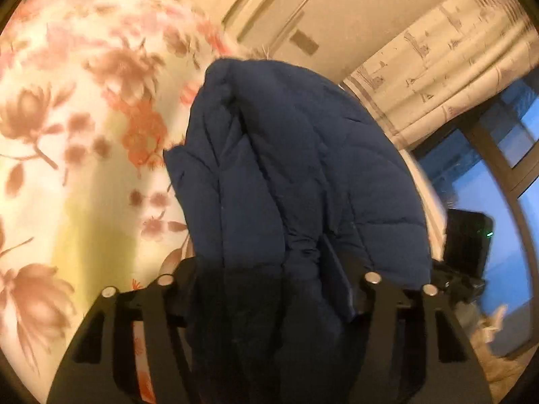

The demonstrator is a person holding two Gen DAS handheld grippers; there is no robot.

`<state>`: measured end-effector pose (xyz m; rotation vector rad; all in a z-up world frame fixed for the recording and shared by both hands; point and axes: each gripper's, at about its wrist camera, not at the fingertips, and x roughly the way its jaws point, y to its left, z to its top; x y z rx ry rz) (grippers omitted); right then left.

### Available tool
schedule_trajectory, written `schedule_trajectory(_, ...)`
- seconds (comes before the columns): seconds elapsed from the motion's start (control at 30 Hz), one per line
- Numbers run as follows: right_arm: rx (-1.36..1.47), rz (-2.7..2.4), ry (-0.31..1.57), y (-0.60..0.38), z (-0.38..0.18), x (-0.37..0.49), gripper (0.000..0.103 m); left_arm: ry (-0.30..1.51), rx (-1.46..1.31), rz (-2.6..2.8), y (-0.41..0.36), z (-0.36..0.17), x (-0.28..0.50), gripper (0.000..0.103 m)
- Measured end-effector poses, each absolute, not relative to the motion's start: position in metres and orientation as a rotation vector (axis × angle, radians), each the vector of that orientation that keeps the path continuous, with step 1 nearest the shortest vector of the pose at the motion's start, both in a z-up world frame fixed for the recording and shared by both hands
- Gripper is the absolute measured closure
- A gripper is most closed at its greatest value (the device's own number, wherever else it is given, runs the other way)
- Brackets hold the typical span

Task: Fold large clothes

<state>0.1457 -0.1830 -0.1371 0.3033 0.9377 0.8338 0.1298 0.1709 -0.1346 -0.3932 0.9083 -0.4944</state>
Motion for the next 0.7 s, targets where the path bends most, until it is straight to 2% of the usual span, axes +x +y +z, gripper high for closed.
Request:
schedule_trajectory(0.07, 0.29, 0.835, 0.893, -0.184, -0.135, 0.141, 0.02, 0.886, -0.411, -0.473, 0.167, -0.131, 0.123, 0.054)
schedule_trajectory(0.23, 0.218, 0.802, 0.783, -0.193, -0.12, 0.137, 0.026, 0.826, -0.477, -0.497, 0.151, -0.119, 0.13, 0.06)
schedule_trajectory(0.47, 0.2, 0.692, 0.625, -0.258, -0.071, 0.169, 0.026, 0.797, -0.467, -0.6, 0.078, -0.087, 0.205, 0.06)
schedule_trajectory(0.7, 0.196, 0.544, 0.564, -0.351, -0.039, 0.256, 0.027, 0.794, -0.474, -0.657, -0.028, -0.075, 0.32, 0.059)
